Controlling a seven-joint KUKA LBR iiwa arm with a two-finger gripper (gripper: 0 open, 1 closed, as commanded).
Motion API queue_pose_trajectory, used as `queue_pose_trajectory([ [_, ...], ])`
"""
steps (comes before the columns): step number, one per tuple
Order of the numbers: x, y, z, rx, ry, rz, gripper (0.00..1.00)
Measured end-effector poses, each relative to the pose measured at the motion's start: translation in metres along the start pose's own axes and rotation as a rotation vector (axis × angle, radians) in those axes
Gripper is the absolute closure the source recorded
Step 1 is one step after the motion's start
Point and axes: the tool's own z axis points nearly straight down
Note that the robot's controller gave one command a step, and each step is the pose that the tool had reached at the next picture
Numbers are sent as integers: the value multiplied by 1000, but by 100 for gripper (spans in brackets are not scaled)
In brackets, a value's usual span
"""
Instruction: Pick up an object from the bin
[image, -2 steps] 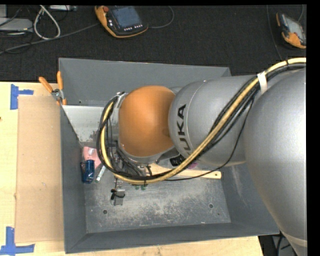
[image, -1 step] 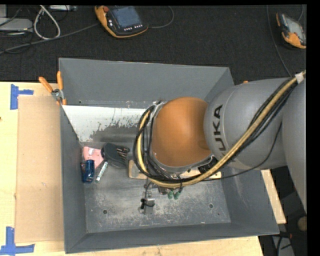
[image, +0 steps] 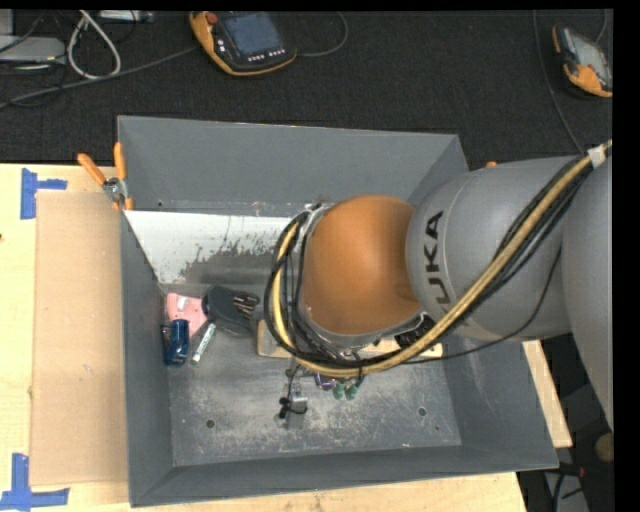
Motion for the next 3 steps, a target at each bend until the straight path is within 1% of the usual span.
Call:
queue_pose_trajectory([
  [1,14,-20,27,1,6,-20,0],
  [2,8,-12,53,-4,4,-92,0],
  [3,-6,0,47,-1,3,-58,0],
])
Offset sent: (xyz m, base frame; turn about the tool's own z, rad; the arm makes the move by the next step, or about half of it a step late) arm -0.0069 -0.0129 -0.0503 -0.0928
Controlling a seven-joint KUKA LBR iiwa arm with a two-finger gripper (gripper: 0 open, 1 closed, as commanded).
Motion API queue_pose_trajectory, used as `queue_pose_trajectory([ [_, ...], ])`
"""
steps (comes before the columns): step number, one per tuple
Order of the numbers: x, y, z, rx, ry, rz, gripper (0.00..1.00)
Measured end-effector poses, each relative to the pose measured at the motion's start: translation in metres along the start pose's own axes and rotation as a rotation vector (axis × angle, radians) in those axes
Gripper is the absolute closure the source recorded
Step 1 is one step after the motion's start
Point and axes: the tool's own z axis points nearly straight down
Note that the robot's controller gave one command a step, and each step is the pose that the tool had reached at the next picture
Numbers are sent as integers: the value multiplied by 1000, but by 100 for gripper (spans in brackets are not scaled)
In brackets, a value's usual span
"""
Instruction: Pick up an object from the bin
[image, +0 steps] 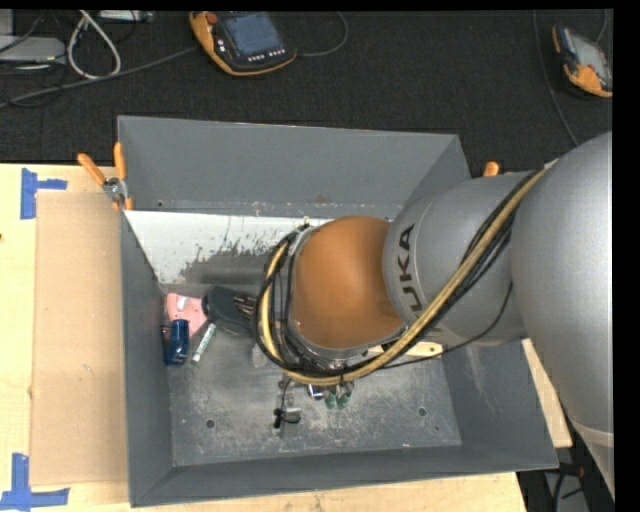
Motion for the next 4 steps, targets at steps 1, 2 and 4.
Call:
queue_pose_trajectory([
  [1,13,-16,-47,-1,1,1,0],
  [2,4,-5,-70,-2,3,-27,0],
  [4,-58,5,-31,-3,0,19,0],
])
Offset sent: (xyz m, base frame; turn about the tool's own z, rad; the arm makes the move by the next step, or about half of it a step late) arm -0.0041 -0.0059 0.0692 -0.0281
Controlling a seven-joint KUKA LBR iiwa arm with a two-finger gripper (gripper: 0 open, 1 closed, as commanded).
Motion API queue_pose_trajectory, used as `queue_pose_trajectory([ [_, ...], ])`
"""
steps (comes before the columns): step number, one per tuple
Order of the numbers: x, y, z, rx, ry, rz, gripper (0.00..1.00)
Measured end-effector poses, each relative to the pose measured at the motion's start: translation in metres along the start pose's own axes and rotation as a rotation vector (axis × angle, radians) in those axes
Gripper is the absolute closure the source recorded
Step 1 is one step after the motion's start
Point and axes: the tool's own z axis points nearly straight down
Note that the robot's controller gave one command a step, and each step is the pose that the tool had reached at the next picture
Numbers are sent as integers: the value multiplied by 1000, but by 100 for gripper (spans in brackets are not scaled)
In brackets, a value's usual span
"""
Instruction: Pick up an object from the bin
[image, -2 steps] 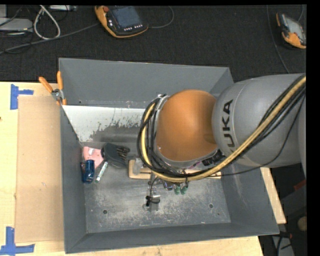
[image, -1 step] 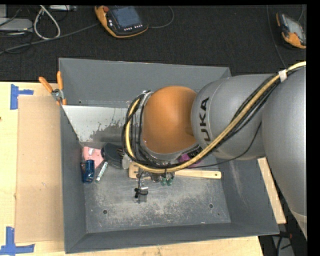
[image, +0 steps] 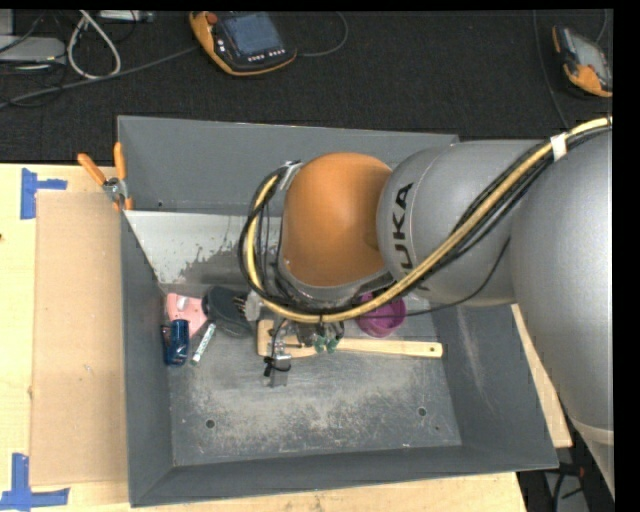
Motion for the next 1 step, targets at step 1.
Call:
queue_pose_trajectory([
  [1,19,-37,-47,0,8,-203,0],
])
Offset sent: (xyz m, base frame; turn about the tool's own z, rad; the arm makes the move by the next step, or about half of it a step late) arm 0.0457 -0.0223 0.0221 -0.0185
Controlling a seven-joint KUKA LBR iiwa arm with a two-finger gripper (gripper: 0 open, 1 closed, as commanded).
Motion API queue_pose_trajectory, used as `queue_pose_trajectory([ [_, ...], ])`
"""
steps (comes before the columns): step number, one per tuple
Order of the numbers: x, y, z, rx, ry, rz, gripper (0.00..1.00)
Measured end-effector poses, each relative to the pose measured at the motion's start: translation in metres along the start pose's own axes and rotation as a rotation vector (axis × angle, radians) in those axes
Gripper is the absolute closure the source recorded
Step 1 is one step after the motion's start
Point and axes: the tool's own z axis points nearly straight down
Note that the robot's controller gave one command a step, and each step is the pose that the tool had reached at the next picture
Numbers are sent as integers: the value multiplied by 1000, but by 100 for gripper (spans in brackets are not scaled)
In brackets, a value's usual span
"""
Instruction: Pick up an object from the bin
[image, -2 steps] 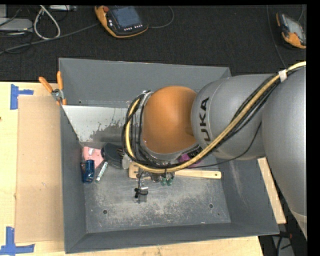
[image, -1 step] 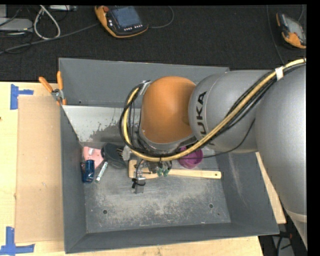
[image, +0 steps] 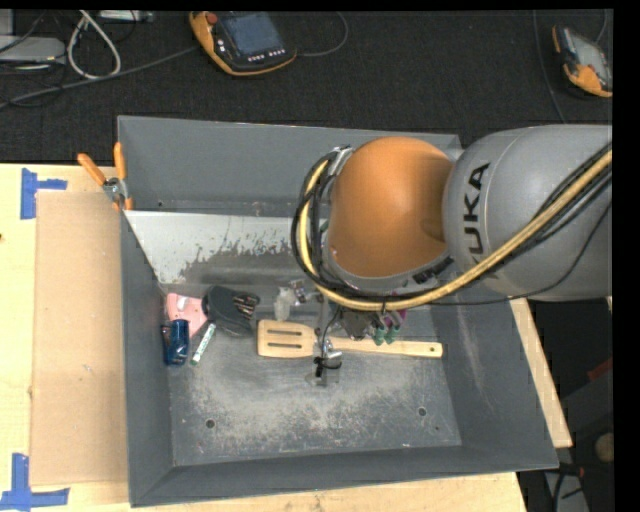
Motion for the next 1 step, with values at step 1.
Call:
queue_pose_trajectory([
  [1,-47,-4,12,-1,-6,160,0],
])
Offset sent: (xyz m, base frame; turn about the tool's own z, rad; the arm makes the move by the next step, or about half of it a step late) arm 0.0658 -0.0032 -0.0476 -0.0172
